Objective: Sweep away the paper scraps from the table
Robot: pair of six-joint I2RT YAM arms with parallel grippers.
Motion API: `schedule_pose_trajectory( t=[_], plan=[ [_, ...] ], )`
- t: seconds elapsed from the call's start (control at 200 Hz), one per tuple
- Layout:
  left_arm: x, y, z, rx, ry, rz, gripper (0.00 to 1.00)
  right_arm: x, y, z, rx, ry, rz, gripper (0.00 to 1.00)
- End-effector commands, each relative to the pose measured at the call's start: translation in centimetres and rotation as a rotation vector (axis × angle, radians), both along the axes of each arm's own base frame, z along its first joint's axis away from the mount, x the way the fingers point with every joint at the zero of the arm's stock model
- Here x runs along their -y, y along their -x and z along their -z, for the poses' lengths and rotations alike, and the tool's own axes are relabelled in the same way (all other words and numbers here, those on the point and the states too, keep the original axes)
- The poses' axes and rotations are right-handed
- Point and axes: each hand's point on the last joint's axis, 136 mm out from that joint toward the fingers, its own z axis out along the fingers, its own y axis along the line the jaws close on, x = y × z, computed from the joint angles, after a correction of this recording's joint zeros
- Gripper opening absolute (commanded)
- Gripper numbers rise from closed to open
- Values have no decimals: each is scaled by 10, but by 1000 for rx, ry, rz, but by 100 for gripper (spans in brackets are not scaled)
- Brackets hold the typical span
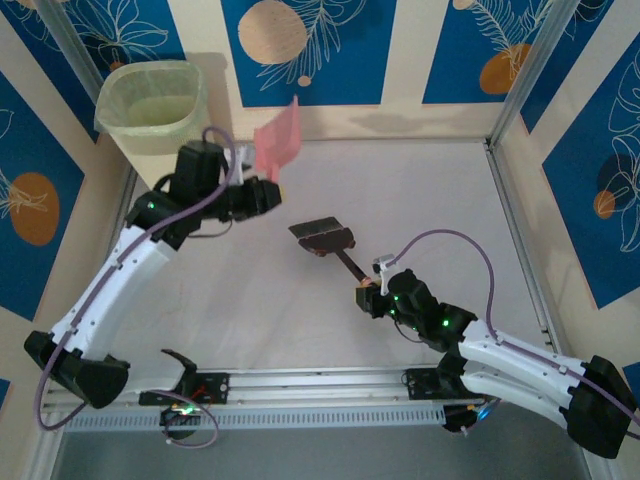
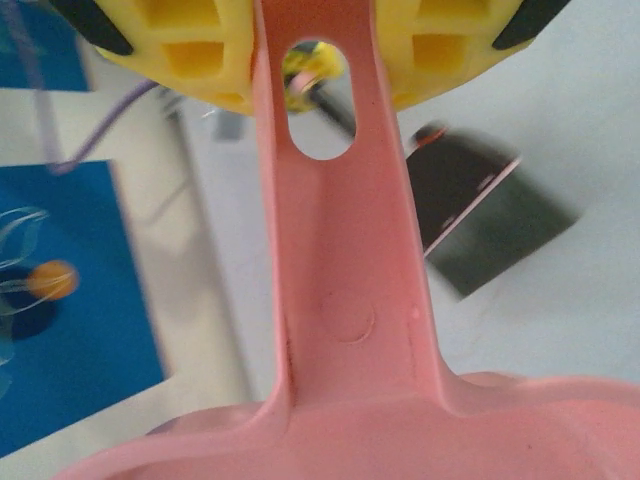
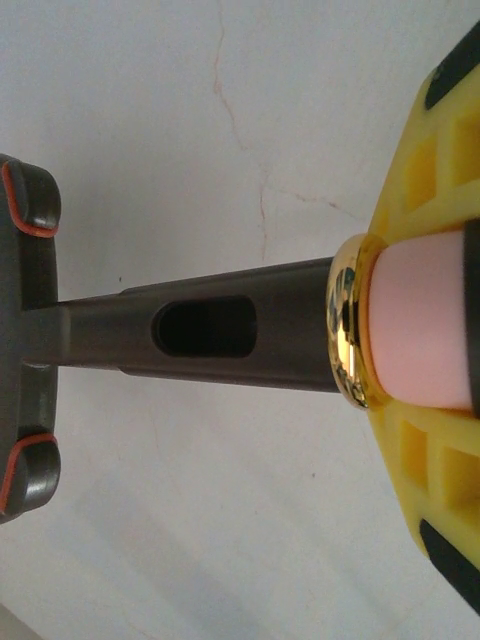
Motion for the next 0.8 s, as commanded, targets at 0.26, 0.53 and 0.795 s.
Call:
schedule_pose_trajectory(
  t=[0.26,0.53,0.795],
  plan=[
    [-32,55,151,-135,-278,-10,0,45,-22,5,10,155,282,0],
    [-63,71,219,-192,-423,-63,0,44,-25,11,4,197,294,0],
    [-72,75,261,-260,-556,-40,0,32,-26,21,-13,253,251,0]
  ],
)
